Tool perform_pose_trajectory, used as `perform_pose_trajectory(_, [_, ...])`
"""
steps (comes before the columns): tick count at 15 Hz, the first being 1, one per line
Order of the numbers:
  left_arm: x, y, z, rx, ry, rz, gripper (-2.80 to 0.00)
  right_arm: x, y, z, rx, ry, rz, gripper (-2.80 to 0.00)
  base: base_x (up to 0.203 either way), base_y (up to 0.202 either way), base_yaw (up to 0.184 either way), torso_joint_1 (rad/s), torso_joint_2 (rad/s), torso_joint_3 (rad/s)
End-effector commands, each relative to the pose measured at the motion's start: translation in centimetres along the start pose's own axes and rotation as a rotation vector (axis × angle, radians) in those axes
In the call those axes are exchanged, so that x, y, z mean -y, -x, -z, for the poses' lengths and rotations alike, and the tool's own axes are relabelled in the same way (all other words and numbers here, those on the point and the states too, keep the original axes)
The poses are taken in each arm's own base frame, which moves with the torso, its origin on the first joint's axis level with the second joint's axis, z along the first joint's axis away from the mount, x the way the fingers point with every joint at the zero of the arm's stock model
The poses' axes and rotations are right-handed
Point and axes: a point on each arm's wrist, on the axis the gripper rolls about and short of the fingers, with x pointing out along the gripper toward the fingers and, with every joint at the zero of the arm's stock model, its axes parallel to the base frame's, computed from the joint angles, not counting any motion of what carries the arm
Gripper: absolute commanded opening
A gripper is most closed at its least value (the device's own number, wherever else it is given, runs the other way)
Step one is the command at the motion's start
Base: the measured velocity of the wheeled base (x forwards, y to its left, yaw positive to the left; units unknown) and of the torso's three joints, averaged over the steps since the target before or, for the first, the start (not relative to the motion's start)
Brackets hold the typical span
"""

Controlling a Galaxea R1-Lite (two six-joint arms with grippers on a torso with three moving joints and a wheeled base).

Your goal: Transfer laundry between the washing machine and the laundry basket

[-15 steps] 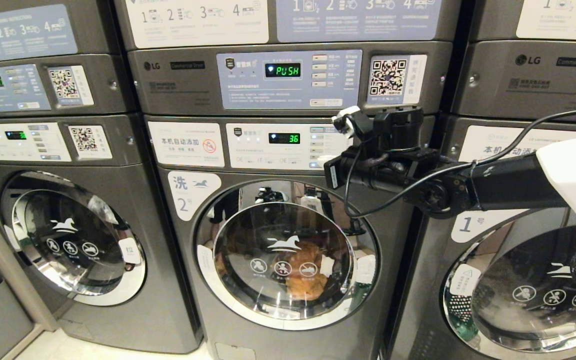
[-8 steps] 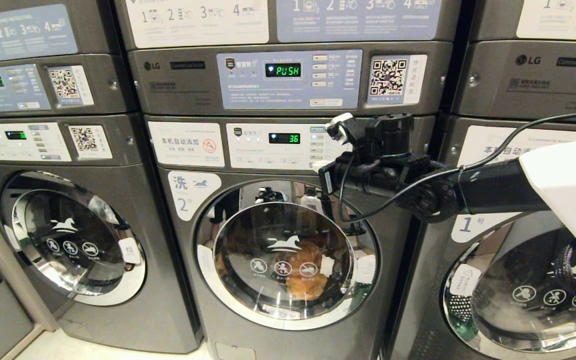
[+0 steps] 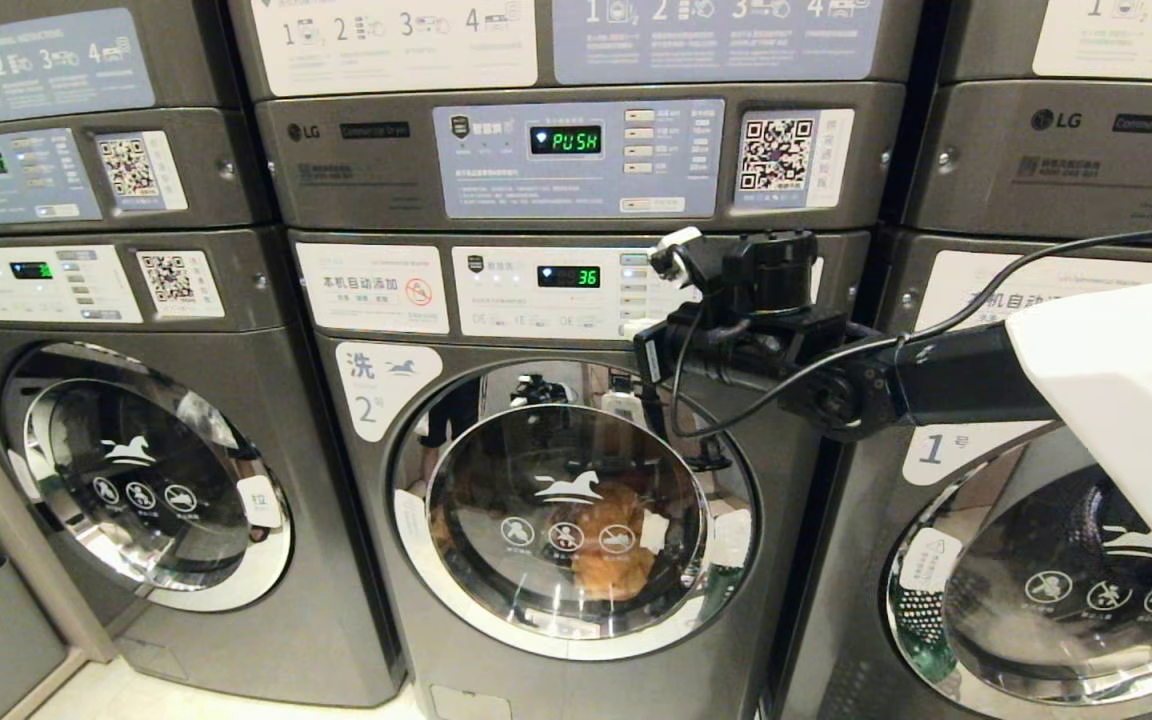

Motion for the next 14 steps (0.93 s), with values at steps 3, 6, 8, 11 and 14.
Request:
perform_pose_trajectory(3, [0.00, 0.00, 0.01, -0.002, 0.000, 0.000, -2.80, -0.02, -0.83, 0.75, -0.008, 0.001, 0.001, -2.80, 0.000, 0.000, 0.000, 0.000, 0.00, 0.000])
perform_pose_trajectory(6, [0.00, 0.00, 0.01, -0.002, -0.001, 0.000, -2.80, 0.03, -1.02, 1.09, -0.015, 0.001, 0.002, -2.80, 0.000, 0.000, 0.000, 0.000, 0.00, 0.000])
perform_pose_trajectory(8, [0.00, 0.00, 0.01, -0.002, 0.000, 0.001, -2.80, 0.11, -1.05, 1.04, -0.012, 0.001, 0.004, -2.80, 0.000, 0.000, 0.000, 0.000, 0.00, 0.000])
perform_pose_trajectory(11, [0.00, 0.00, 0.01, -0.002, 0.000, 0.000, -2.80, 0.22, -1.20, 1.00, -0.008, 0.000, 0.008, -2.80, 0.000, 0.000, 0.000, 0.000, 0.00, 0.000])
perform_pose_trajectory(14, [0.00, 0.00, 0.01, -0.002, 0.000, 0.000, -2.80, 0.65, -1.12, 0.99, -0.007, 0.000, 0.017, -2.80, 0.000, 0.000, 0.000, 0.000, 0.00, 0.000])
